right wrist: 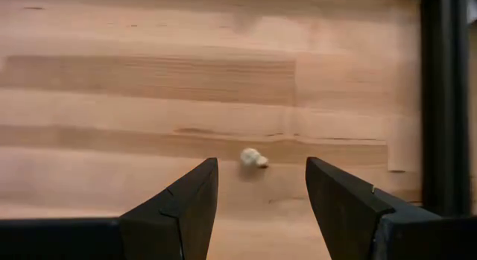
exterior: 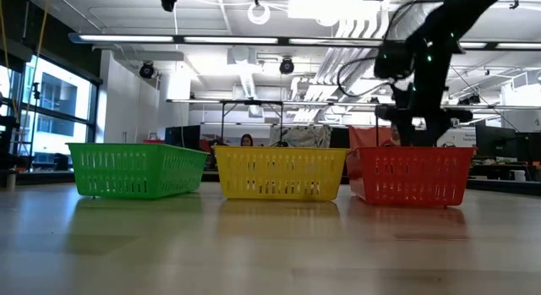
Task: Sort Halloween decoration
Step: Put the white skull toy into the yellow basket
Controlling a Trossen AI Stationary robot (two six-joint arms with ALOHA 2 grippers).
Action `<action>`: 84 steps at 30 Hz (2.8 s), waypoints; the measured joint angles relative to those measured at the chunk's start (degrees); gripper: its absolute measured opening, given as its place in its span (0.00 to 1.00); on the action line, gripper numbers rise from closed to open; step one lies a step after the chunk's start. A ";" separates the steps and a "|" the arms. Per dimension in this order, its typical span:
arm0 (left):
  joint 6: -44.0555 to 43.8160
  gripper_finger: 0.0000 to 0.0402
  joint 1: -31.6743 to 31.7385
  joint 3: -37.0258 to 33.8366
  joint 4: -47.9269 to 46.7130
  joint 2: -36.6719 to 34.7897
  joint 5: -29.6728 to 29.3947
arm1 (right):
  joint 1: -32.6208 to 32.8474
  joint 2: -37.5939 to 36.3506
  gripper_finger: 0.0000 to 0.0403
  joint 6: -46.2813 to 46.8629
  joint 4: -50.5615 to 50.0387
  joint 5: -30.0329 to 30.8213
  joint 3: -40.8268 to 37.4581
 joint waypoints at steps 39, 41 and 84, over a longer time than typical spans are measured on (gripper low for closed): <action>0.11 0.39 0.00 0.00 -3.88 -0.02 -1.01 | -16.07 12.70 0.49 36.41 9.45 -21.39 -3.21; 0.11 0.39 0.00 0.00 -4.26 -0.02 -1.00 | -16.00 13.69 0.49 37.70 9.69 -22.15 -3.01; 0.09 0.39 -0.02 0.00 -4.56 -0.04 -1.00 | -11.75 14.48 0.16 33.00 9.68 -22.32 -3.28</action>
